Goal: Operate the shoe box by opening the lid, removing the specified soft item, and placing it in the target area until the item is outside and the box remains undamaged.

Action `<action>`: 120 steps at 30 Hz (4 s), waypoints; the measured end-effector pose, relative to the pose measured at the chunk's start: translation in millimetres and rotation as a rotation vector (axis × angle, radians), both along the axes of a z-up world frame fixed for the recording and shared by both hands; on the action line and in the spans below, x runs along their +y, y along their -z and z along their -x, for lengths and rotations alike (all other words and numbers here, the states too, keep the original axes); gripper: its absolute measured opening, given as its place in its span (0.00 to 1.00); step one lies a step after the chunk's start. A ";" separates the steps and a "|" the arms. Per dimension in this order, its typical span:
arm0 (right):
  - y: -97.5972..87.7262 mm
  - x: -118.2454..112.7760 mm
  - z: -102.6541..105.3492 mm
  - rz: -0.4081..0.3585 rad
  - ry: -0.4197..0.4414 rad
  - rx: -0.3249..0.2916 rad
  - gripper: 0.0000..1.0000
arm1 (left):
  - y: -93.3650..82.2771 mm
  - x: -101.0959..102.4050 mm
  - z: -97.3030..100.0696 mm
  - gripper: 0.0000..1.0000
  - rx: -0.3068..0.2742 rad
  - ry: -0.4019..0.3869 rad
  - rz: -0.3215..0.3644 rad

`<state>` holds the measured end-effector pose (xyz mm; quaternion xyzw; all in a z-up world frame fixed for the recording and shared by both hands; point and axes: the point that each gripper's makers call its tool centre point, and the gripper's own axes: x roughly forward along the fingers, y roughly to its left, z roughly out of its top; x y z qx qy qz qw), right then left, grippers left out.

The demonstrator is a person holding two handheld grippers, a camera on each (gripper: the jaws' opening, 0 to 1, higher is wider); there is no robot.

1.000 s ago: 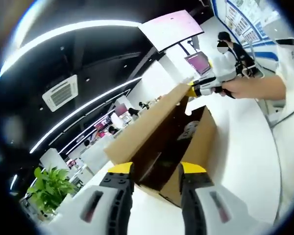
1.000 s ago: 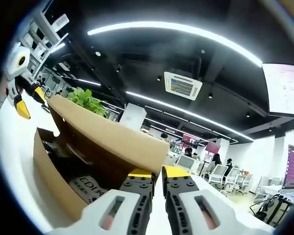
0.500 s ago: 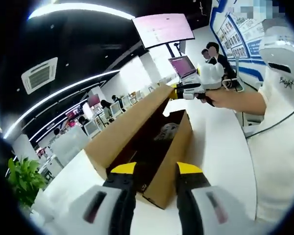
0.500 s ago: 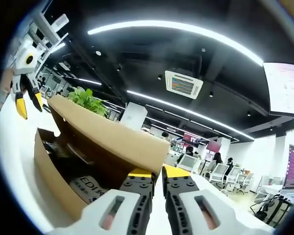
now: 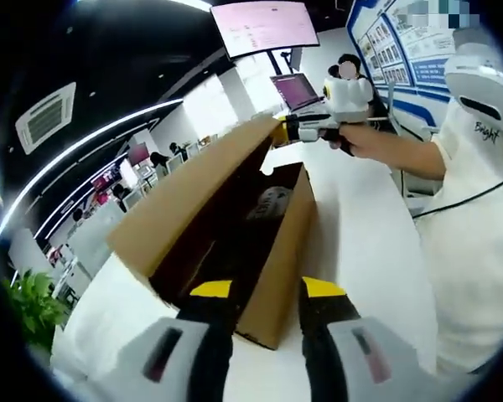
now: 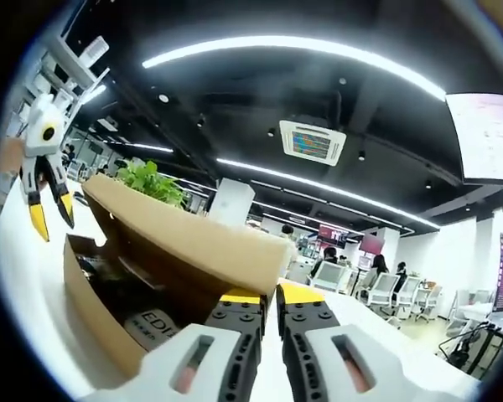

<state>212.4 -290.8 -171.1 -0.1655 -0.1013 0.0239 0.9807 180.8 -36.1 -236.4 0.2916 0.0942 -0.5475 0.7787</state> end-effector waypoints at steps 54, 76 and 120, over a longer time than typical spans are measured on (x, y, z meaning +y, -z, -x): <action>-8.4 -1.2 -5.4 -0.022 -0.013 0.029 0.03 | 31.6 5.0 -23.7 0.08 0.078 0.047 -0.257; -15.9 -3.0 -10.7 -0.039 -0.035 0.029 0.02 | 35.4 2.6 -23.3 0.07 0.140 0.007 -0.266; -38.2 -5.2 -41.7 0.027 -0.108 0.117 0.02 | 42.4 -0.4 -13.6 0.04 0.240 0.069 -0.387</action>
